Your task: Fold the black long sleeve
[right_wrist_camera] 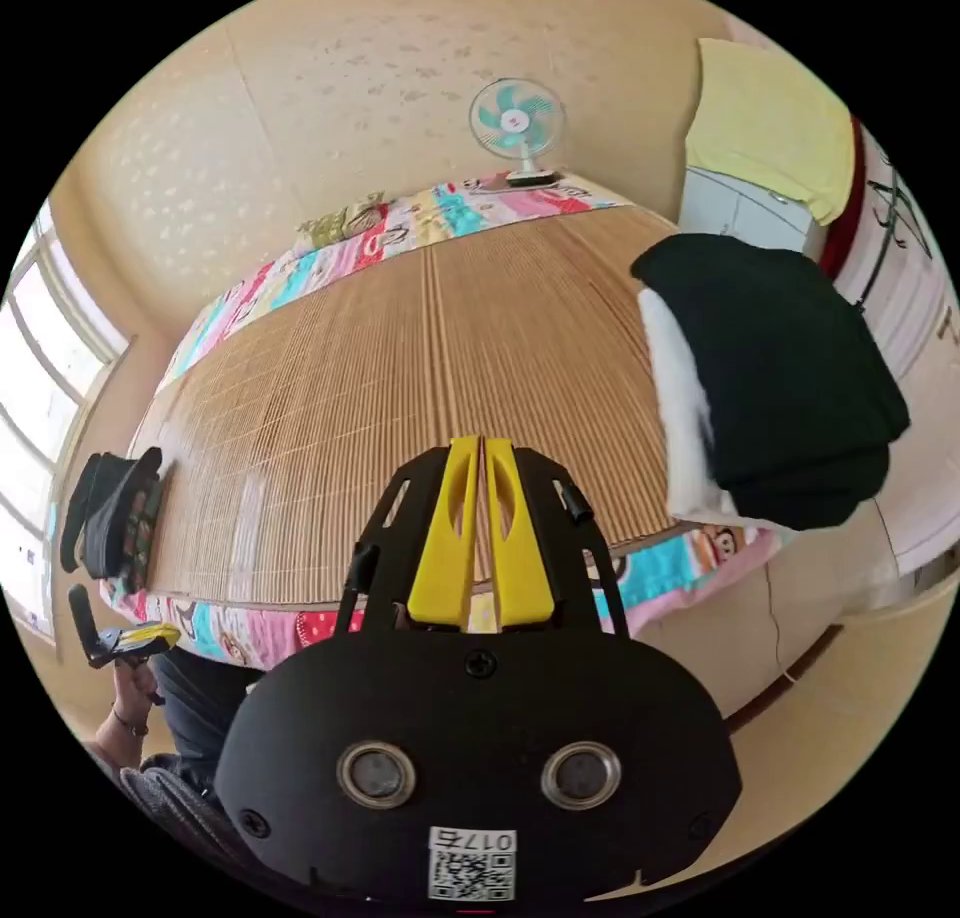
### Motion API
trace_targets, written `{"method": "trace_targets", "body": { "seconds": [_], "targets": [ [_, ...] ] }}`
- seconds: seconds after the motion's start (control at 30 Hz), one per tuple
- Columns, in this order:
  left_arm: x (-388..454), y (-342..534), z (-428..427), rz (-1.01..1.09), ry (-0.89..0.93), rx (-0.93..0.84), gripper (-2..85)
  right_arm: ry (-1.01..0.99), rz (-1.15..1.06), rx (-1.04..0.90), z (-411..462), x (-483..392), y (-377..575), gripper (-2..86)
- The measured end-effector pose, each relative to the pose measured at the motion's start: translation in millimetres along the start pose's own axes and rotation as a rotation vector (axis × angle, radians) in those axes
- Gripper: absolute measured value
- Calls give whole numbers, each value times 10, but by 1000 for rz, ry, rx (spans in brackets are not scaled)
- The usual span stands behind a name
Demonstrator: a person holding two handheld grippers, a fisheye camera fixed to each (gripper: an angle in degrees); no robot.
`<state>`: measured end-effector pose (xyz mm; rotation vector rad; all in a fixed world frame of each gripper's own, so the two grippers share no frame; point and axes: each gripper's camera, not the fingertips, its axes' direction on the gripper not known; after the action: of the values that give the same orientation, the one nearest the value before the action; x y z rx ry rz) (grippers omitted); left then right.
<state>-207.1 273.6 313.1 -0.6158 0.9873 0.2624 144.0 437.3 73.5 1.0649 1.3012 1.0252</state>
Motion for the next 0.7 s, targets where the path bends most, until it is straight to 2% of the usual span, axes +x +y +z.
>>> {"method": "trace_targets", "body": {
  "seconds": [0.1,0.2,0.27,0.33,0.37,0.43,0.47,0.57,0.63,0.7],
  "targets": [
    [-22,-150,11,0,106,37,-10,136,280,196,-596,965,1,101],
    [38,-334,52,15,151,72,-10,104,393,168,-574,1663,-133,114],
    [98,-460,98,28,170,76,-10,57,359,70,-369,1833,-314,68],
    [171,-563,115,50,193,91,-10,-72,223,27,-232,1703,-551,23],
    [218,-610,103,63,213,114,-10,-120,183,51,-252,1615,-599,20],
    [266,-646,57,74,249,165,-10,-393,45,175,-439,1218,-714,12],
    [282,-659,24,81,277,193,-10,-422,40,192,-485,1124,-725,11],
    [251,-667,-44,68,310,201,-10,-207,113,199,-658,851,-745,15],
    [228,-639,-102,81,297,186,-10,118,221,289,-737,988,-653,29],
    [187,-555,-169,85,246,158,-10,338,279,313,-718,1186,-593,72]
  ]
}}
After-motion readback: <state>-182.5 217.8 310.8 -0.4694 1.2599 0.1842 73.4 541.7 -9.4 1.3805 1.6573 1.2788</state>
